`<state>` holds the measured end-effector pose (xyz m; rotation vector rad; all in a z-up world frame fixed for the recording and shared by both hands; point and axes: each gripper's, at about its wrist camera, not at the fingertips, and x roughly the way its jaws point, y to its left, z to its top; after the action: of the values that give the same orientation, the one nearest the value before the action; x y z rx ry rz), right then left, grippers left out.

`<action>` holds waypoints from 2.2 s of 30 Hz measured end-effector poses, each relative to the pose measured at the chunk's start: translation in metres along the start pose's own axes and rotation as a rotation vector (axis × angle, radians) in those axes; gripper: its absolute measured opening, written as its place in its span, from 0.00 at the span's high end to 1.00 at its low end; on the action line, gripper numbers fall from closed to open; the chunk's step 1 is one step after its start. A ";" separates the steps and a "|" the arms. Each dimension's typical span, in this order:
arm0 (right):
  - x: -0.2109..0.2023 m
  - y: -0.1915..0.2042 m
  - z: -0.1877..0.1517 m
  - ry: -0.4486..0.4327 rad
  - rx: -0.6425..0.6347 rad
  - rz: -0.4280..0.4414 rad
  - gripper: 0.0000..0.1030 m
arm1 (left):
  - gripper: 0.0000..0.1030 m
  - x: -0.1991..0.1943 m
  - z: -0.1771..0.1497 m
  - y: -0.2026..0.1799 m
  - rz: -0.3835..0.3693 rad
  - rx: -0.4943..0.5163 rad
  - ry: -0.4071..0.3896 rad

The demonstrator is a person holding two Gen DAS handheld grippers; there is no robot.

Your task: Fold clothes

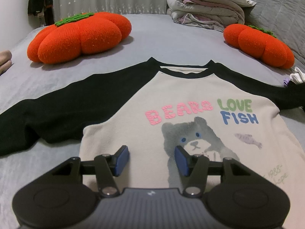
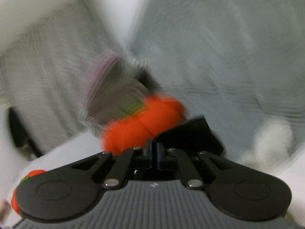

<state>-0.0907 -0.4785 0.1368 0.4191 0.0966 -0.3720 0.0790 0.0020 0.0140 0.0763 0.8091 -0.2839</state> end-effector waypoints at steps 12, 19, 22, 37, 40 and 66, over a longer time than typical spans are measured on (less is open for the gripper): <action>0.034 -0.062 -0.031 0.293 0.082 -0.257 0.94 | 0.46 0.000 0.000 0.000 -0.003 -0.001 0.002; 0.036 -0.050 -0.034 0.227 0.073 -0.280 0.94 | 0.46 0.000 0.000 0.000 -0.005 -0.003 0.002; 0.030 -0.040 -0.028 0.143 0.064 -0.240 0.94 | 0.46 0.000 0.000 0.001 -0.006 -0.003 0.003; 0.018 -0.012 -0.025 0.164 -0.104 -0.334 0.55 | 0.46 -0.003 0.008 0.013 -0.022 -0.068 0.012; 0.022 0.005 -0.029 0.170 -0.151 -0.279 0.55 | 0.46 -0.002 0.009 0.015 -0.023 -0.079 0.015; 0.213 0.224 -0.184 0.722 -0.619 0.312 0.55 | 0.45 0.007 0.014 0.027 -0.040 -0.070 0.041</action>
<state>0.1878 -0.2833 0.0190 -0.0670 0.8186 0.1406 0.1010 0.0236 0.0173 0.0002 0.8614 -0.2917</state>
